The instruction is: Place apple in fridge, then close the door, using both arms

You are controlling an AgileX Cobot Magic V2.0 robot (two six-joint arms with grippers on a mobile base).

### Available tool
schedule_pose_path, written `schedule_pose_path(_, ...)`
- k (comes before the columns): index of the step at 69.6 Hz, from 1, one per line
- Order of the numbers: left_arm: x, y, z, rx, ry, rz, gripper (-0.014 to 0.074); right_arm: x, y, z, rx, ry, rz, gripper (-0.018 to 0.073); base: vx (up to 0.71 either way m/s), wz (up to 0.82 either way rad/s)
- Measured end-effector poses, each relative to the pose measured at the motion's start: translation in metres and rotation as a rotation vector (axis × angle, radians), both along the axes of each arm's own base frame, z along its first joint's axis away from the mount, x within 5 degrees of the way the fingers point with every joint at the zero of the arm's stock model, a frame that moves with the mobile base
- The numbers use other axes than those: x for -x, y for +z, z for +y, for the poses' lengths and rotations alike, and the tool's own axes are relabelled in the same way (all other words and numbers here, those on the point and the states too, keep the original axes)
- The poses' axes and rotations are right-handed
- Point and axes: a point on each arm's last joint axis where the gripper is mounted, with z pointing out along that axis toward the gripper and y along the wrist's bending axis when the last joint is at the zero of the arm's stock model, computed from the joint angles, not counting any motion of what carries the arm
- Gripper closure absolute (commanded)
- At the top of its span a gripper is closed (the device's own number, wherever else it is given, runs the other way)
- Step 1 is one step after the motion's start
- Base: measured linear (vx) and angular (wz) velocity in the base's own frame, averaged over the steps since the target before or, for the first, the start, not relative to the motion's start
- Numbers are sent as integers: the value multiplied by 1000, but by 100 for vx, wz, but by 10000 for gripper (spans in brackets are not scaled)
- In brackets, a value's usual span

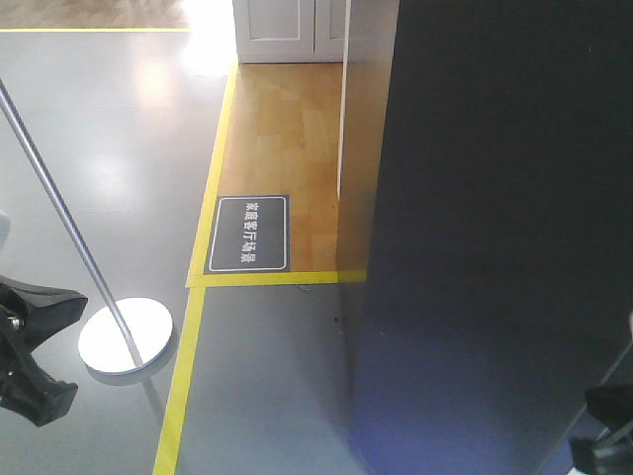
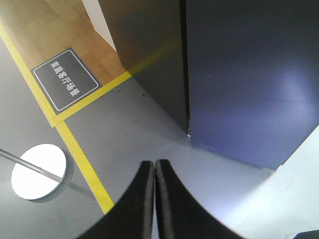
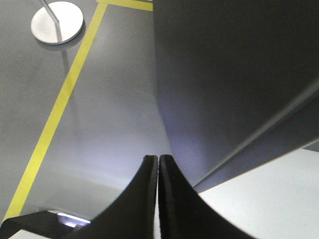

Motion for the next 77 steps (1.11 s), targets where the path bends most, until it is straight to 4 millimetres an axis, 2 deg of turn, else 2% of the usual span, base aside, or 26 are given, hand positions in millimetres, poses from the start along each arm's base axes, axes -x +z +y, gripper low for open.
schedule_pose_path(12, 0, 0, 0, 0, 0, 0, 603, -22, 2, 1, 12, -37, -47, 565, 0, 0)
schedule_pose_path(46, 0, 0, 0, 0, 0, 0, 603, -75, 39, -10, 216, -163, -205, 566, 0, 0)
schedule_pose_path(65, 0, 0, 0, 0, 0, 0, 603, -107, 49, -8, 246, -217, -231, 563, 0, 0)
schedule_pose_path(77, 0, 0, 0, 0, 0, 0, 603, -129, 52, -19, 224, -283, -227, 563, 0, 0)
